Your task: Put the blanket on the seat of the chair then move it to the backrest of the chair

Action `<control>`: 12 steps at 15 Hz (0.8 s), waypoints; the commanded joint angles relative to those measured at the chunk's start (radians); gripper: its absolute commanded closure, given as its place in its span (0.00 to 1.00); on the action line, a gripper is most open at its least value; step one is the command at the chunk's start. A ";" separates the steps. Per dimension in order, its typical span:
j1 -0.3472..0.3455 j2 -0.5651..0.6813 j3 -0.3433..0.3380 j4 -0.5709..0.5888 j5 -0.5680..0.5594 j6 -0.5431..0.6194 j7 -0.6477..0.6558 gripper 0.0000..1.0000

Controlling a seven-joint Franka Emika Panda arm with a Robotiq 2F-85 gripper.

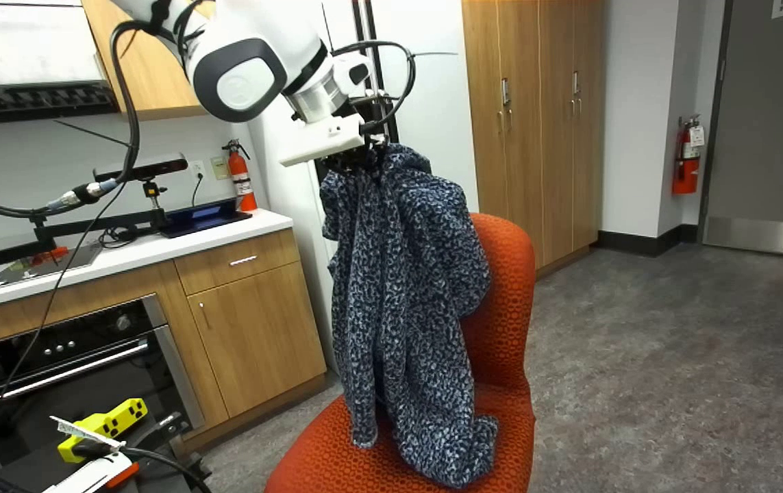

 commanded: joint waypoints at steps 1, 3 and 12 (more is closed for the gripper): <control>-0.001 -0.176 -0.040 -0.135 0.118 -0.006 -0.076 0.98; 0.005 -0.246 -0.073 -0.199 0.159 -0.011 -0.091 0.98; 0.028 -0.434 -0.232 -0.404 -0.082 -0.090 0.029 0.98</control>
